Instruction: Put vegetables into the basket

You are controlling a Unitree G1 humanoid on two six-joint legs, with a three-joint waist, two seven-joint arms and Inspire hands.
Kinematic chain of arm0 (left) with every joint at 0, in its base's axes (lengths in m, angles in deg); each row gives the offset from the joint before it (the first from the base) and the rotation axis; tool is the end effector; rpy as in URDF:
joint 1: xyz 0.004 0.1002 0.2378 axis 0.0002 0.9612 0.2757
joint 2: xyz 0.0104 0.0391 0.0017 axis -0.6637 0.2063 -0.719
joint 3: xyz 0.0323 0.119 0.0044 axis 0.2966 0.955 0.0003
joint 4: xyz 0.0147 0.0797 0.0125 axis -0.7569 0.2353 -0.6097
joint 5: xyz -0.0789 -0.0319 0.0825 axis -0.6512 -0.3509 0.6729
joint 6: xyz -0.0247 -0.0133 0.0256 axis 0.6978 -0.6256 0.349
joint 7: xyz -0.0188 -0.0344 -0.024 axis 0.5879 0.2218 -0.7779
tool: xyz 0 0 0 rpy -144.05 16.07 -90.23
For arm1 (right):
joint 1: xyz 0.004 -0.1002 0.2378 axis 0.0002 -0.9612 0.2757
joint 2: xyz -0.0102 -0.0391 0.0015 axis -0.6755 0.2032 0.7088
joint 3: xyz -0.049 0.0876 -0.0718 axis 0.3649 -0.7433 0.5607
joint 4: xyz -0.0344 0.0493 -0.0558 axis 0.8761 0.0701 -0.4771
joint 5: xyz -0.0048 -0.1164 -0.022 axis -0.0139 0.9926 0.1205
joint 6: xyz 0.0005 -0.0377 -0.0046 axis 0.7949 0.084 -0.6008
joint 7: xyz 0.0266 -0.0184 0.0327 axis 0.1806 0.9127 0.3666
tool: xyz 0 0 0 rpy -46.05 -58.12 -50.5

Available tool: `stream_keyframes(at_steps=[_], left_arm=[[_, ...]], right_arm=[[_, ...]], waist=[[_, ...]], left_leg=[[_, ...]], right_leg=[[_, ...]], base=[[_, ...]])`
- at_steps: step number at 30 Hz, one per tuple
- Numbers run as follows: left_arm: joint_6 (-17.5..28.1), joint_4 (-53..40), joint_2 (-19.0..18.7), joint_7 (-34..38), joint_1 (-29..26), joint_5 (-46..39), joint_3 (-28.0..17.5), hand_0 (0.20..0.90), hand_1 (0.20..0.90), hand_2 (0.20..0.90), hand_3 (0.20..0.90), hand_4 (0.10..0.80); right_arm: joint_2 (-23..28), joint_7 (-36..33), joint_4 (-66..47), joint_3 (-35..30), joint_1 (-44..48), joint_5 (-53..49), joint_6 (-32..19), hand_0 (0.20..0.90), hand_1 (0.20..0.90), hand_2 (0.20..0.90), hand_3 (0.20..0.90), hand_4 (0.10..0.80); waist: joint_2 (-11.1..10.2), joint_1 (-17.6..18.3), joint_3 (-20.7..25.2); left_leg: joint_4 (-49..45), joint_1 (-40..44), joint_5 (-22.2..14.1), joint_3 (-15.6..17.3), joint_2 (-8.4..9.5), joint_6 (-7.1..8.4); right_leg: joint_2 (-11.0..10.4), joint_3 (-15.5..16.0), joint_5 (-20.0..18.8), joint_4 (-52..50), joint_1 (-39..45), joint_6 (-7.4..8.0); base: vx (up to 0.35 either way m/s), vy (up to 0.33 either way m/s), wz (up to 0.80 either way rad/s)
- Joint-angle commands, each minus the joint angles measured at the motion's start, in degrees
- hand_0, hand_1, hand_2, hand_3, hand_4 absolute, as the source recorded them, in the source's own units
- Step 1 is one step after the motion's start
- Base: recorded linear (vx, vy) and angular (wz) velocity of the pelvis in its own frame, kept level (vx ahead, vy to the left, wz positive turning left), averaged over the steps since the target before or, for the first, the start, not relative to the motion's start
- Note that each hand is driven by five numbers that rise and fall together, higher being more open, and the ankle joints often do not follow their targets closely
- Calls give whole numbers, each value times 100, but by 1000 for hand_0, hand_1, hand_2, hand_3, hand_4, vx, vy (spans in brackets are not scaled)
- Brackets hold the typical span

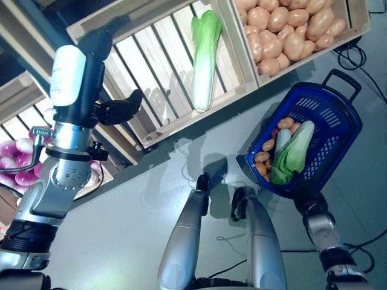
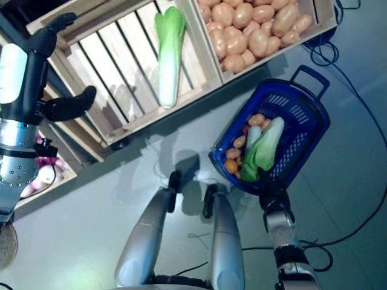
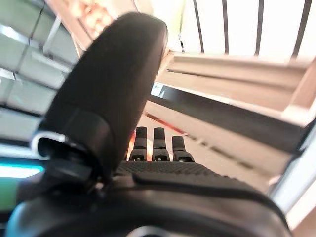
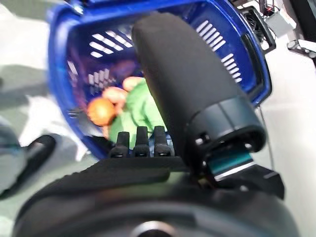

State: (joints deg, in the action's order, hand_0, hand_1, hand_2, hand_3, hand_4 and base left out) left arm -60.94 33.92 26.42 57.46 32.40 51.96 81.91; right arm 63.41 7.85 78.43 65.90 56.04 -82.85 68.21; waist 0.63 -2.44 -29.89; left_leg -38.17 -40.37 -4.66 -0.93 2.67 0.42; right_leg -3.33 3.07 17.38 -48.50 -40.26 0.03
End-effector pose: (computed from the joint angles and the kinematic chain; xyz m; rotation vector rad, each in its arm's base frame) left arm 0.2584 0.2952 0.1839 1.2618 -0.8337 0.2813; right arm 0.2267 -0.2513 -0.0446 0.9213 0.3495 -0.5300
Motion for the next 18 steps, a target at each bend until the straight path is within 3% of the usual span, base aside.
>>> stream_keyframes(at_steps=[1,5,10,14,18], left_arm=[[-105,-43,-415,957,-202,1150,-261,900,900,900,900,800],[-294,115,-937,1277,-483,2314,133,900,900,900,900,800],[-320,-68,-1403,1591,-808,3091,628,900,900,900,900,800],[-132,104,-1780,1577,-1548,3522,1326,900,900,900,900,800],[-59,260,-2054,1361,-1936,3566,1886,900,900,900,900,800]], right_arm=[[145,527,-218,0,-465,372,-224,900,900,900,900,800],[210,583,-203,185,-555,177,-63,900,900,900,900,800],[265,654,-303,311,-604,132,20,900,900,900,900,800],[349,752,-422,469,-627,163,61,900,900,900,900,800],[467,767,-627,555,-692,237,137,900,900,900,900,800]], waist=[[128,273,215],[130,394,213],[119,472,178],[98,578,172],[79,662,146]], left_leg=[[-110,72,-86,274,76,-46],[-123,93,-115,369,21,-79],[-153,116,-117,439,-37,-83],[-155,86,-91,502,-118,-126],[-239,-3,-78,568,-209,-151]], right_leg=[[-13,183,-1167,950,429,-39],[-33,196,-1161,929,409,-47],[-37,180,-1212,980,446,-34],[-43,185,-1245,974,389,-49],[-40,161,-1300,923,274,-43]], base=[[21,98,-18],[11,75,-19],[25,43,-10],[29,40,-5],[22,45,-12]])
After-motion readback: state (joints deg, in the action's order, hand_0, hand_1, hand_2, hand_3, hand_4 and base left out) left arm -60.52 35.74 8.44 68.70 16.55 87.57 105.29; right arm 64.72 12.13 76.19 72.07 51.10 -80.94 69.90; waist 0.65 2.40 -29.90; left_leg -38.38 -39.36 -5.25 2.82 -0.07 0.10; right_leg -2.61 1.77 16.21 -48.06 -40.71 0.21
